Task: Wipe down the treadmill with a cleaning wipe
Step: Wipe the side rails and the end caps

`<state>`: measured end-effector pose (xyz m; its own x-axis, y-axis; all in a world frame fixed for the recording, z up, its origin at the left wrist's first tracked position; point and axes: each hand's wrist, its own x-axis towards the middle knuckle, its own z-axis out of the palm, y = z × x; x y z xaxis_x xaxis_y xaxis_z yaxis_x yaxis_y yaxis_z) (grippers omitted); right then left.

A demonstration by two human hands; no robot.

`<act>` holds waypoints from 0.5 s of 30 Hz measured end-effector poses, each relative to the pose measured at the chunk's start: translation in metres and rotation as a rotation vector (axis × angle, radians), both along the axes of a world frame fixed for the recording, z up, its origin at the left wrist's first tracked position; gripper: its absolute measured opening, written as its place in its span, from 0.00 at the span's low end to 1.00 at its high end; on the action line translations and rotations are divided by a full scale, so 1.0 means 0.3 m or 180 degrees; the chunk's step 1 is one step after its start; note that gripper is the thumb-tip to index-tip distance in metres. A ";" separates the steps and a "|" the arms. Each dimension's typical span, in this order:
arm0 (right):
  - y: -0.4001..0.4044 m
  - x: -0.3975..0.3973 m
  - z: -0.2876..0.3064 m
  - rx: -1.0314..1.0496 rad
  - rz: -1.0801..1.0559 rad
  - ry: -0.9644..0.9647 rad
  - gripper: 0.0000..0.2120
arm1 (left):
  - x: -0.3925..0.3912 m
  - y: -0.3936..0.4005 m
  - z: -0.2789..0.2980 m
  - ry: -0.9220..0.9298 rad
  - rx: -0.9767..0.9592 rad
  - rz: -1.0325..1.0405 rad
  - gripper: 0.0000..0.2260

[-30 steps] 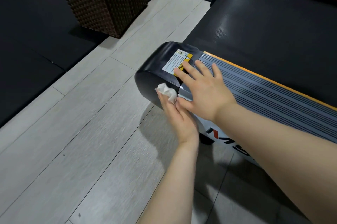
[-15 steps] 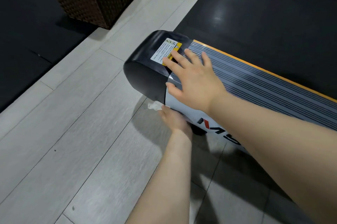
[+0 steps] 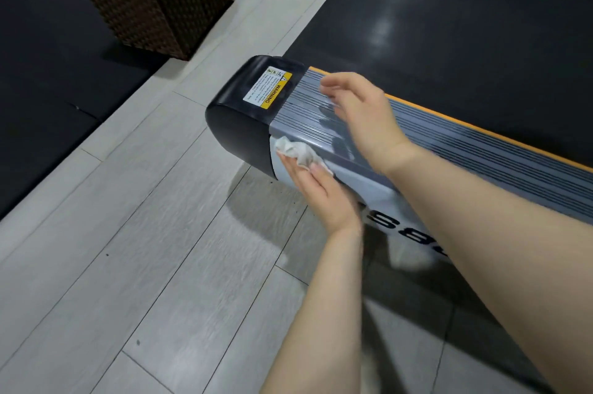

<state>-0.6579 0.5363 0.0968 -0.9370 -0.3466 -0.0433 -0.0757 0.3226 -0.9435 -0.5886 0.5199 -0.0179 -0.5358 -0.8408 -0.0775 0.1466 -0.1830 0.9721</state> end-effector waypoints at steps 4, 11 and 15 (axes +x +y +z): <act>0.588 0.208 -0.004 0.2188 0.0064 0.1050 0.16 | -0.027 -0.006 0.058 -0.0558 0.1563 0.0418 0.21; 0.878 0.259 -0.090 0.3259 -0.0336 0.1176 0.27 | 0.077 0.385 0.089 -0.0600 0.1316 0.0163 0.21; 0.905 0.251 -0.118 0.3149 -0.0374 0.1329 0.25 | 0.083 0.498 0.090 -0.0884 0.1832 0.0257 0.19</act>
